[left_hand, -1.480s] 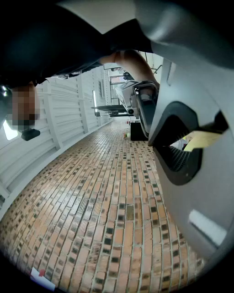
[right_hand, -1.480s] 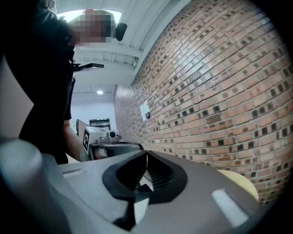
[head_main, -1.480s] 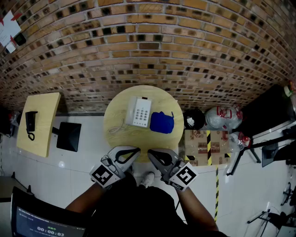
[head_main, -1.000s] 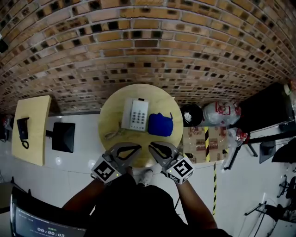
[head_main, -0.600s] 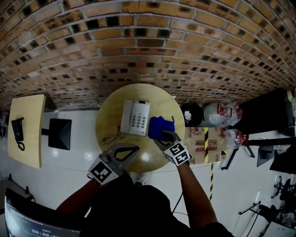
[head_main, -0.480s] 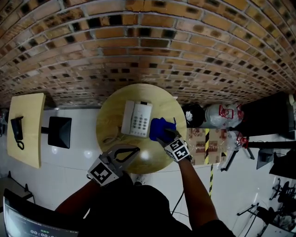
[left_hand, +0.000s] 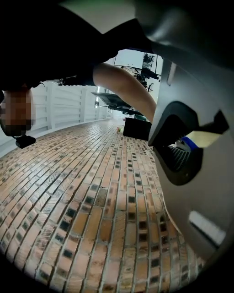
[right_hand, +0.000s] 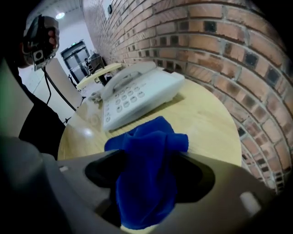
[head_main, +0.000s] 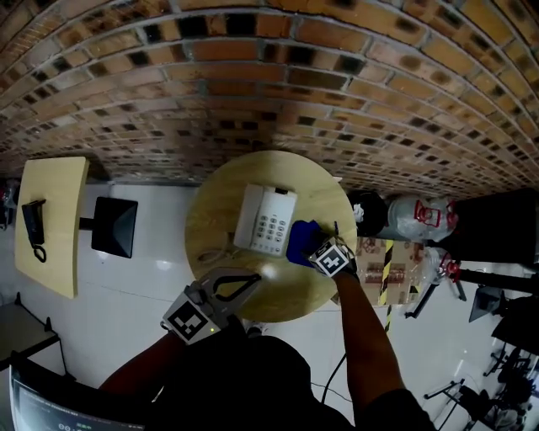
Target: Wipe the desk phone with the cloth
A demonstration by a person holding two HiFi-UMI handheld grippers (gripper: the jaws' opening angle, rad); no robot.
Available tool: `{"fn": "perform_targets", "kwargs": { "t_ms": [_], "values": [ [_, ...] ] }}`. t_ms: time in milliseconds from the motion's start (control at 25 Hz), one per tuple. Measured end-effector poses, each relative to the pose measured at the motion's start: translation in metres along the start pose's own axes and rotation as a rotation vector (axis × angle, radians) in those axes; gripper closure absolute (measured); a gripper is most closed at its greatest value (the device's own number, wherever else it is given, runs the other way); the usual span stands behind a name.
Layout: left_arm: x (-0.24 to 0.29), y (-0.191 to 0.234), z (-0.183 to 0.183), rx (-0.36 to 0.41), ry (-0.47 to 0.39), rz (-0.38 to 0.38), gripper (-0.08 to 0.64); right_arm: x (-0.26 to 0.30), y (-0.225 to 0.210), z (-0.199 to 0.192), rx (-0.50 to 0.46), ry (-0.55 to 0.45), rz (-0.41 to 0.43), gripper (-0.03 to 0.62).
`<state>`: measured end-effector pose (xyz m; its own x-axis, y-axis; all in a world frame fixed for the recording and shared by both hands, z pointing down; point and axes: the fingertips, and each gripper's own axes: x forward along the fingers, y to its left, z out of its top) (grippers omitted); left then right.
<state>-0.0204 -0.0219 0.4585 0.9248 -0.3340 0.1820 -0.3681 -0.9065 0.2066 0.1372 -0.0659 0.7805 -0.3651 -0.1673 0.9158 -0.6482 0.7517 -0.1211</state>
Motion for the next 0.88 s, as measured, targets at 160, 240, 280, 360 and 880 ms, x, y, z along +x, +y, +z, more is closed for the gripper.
{"fn": "perform_targets", "kwargs": {
  "t_ms": [160, 240, 280, 360, 880],
  "values": [
    [-0.003, 0.006, -0.003, -0.016, -0.01, 0.012, 0.558, 0.006, 0.0, 0.002, -0.043, 0.035, -0.049, 0.264],
    [-0.004, 0.007, -0.004, -0.014, -0.011, 0.013, 0.558, 0.005, 0.003, 0.003, -0.025, 0.034, -0.058, 0.28],
    [-0.004, 0.007, -0.004, -0.015, -0.012, 0.013, 0.558, 0.003, 0.005, 0.004, -0.015, 0.032, -0.057, 0.295],
    [-0.004, 0.006, -0.004, -0.026, -0.009, 0.011, 0.558, 0.003, 0.008, 0.005, -0.012, 0.035, -0.062, 0.38],
    [-0.011, 0.0, 0.01, -0.019, -0.054, 0.003, 0.558, -0.06, 0.004, 0.067, 0.023, -0.204, -0.143, 0.497]
  ]
}}
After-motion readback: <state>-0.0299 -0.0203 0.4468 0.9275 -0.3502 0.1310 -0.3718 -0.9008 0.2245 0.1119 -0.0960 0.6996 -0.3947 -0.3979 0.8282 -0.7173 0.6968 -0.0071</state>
